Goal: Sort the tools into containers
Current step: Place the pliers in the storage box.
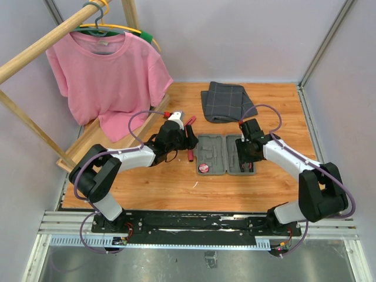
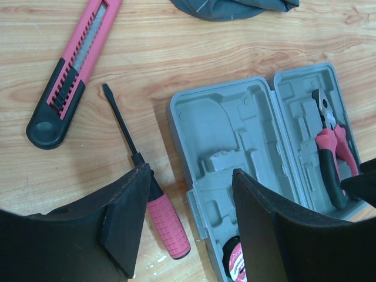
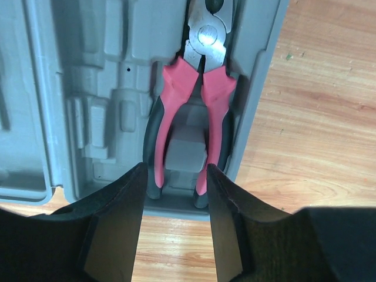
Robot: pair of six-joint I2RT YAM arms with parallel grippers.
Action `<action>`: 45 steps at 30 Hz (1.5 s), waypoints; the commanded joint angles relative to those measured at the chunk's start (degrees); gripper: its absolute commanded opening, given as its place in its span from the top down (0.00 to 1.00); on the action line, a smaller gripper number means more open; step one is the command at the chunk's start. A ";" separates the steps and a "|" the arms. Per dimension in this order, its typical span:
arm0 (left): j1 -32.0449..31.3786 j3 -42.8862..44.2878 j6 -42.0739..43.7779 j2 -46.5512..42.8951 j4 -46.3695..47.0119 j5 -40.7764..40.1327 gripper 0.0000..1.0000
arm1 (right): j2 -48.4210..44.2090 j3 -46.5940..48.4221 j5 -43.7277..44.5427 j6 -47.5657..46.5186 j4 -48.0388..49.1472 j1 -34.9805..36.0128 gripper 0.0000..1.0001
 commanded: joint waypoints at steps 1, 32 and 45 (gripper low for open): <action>0.45 1.66 0.26 0.33 0.51 -0.10 0.38 | 1.85 0.52 0.72 1.17 -1.99 0.60 0.54; 0.44 1.91 0.09 0.68 0.35 0.23 0.38 | -2.14 -0.98 2.99 1.93 -0.80 -0.38 0.49; 0.45 1.84 0.27 0.45 0.25 -0.12 0.38 | 3.37 -0.71 -0.13 1.33 -1.45 -0.91 0.51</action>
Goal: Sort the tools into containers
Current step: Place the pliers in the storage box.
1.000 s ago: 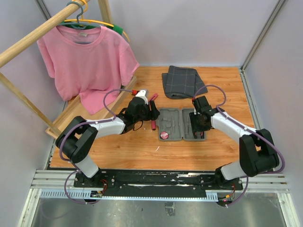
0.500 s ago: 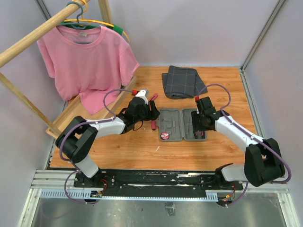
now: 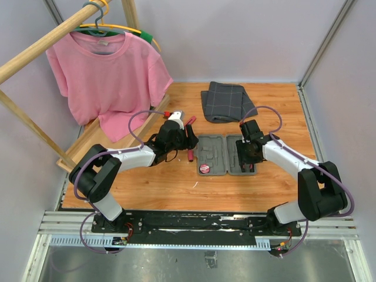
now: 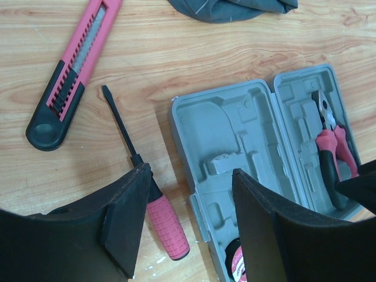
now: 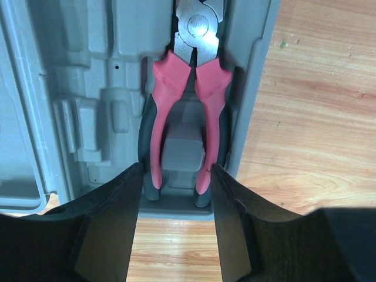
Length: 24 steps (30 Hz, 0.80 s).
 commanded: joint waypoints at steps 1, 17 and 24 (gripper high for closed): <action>0.45 1.60 0.27 0.43 0.33 -0.10 0.38 | 1.85 0.01 -0.87 -0.11 -1.40 -0.63 0.51; 0.45 1.77 0.01 0.83 0.38 0.46 0.38 | -3.34 -1.10 -3.02 -0.15 1.29 -4.00 0.51; 0.45 1.73 0.09 0.56 0.30 0.26 0.38 | 0.03 -1.67 -4.90 0.00 2.21 -4.01 0.52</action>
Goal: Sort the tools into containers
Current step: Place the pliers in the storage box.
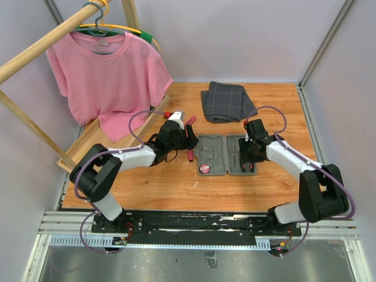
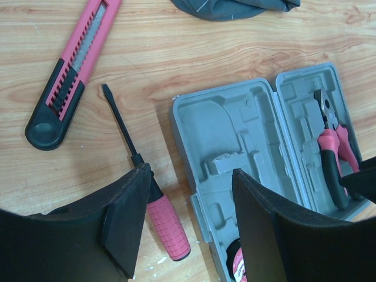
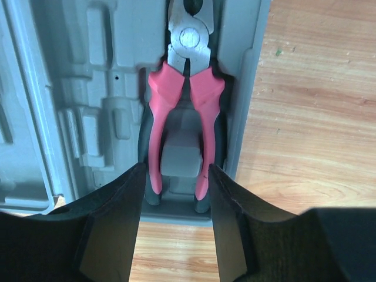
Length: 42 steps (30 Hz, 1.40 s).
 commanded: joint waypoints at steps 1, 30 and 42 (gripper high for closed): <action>0.45 1.60 0.09 0.03 0.23 0.27 0.39 | 2.39 -0.76 -1.23 0.00 0.28 -0.74 0.52; 0.45 1.73 -0.68 0.69 0.50 1.18 0.39 | 8.14 -5.12 -2.07 4.04 -2.92 -0.63 0.59; 0.45 1.86 0.11 0.09 -0.31 -0.31 0.39 | 0.37 -3.07 0.82 2.95 -5.20 -0.27 0.55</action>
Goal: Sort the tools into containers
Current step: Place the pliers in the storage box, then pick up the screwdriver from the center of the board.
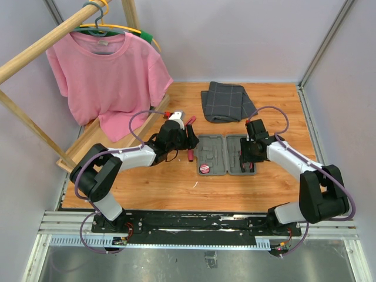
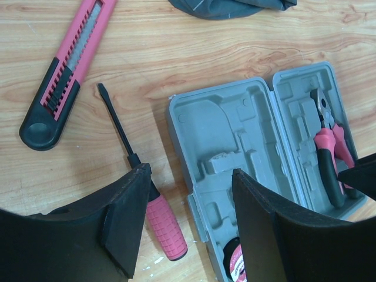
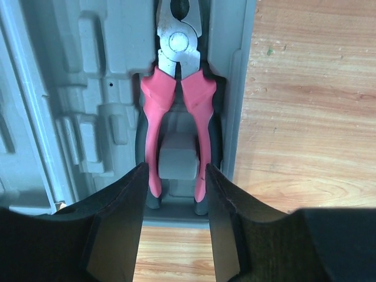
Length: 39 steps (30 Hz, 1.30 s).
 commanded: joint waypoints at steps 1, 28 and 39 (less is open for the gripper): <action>0.45 1.64 0.73 -0.22 -0.38 -1.30 0.39 | -2.24 -1.95 0.08 -0.17 -5.87 -0.23 0.54; 0.53 9.71 -2.41 0.38 -21.68 -7.37 0.39 | -34.33 -10.17 -3.56 -1.51 1.61 -0.23 0.47; 0.28 15.44 -3.59 6.65 -28.30 -5.56 0.41 | -37.01 -13.91 -4.78 -0.44 3.95 -0.22 0.46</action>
